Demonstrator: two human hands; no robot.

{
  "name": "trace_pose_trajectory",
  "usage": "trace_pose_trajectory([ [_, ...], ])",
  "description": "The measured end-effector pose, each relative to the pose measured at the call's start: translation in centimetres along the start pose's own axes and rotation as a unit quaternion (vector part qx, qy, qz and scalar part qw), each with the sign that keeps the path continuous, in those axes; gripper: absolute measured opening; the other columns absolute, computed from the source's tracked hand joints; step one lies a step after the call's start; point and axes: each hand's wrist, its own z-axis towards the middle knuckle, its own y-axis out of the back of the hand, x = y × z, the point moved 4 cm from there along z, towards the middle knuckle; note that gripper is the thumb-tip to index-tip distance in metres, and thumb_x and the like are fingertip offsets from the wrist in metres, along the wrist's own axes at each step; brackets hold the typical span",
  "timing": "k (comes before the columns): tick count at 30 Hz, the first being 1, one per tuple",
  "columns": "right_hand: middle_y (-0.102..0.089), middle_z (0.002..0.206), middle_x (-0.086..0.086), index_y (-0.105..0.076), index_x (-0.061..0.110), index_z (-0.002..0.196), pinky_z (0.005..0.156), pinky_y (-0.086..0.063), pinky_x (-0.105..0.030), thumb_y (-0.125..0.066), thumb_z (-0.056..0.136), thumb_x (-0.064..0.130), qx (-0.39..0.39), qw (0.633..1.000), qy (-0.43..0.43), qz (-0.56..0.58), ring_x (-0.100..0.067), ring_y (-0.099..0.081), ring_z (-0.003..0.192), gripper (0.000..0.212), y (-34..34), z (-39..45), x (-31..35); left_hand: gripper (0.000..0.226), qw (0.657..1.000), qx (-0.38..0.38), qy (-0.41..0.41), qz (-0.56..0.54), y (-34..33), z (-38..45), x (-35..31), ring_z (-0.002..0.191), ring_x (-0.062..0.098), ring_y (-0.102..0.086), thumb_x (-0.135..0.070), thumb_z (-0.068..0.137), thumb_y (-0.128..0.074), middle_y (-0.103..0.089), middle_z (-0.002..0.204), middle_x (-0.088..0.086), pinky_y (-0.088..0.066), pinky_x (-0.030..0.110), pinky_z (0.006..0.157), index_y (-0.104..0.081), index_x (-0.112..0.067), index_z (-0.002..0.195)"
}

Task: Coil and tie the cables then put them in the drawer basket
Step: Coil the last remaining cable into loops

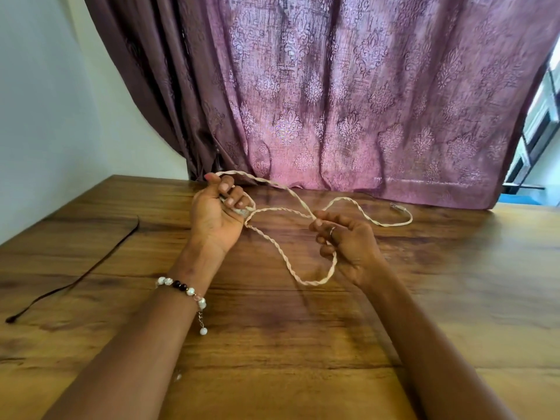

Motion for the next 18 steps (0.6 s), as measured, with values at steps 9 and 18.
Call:
trace_pose_trajectory([
  [9, -0.060, 0.108, -0.015, -0.059, 0.002, 0.111, 0.072, -0.048, -0.037, -0.044, 0.087, -0.002, 0.192, 0.434, 0.298, -0.829, -0.034, -0.056, 0.105, 0.029, -5.2, -3.2, -0.8, 0.042, 0.976, 0.027, -0.025, 0.215, -1.3, -1.1, 0.9, 0.041, 0.012, -0.052, -0.021, 0.104, -0.031, -0.057, 0.055, -0.001, -0.043, 0.019, 0.043, -0.053, -0.010, 0.070],
  [18, -0.067, 0.085, 0.000, -0.072, 0.021, 0.099, 0.065, -0.043, -0.037, -0.060, 0.082, 0.013, -0.017, 0.492, 0.560, -0.666, -0.027, -0.057, 0.080, 0.022, -4.4, -4.5, 2.5, 0.015, 0.911, 0.090, 0.057, 0.398, -1.5, -2.9, 3.3, 0.059, 0.015, -0.068, -0.018, 0.102, -0.035, -0.072, 0.076, 0.008, -0.053, 0.024, 0.049, -0.048, -0.010, 0.101],
])
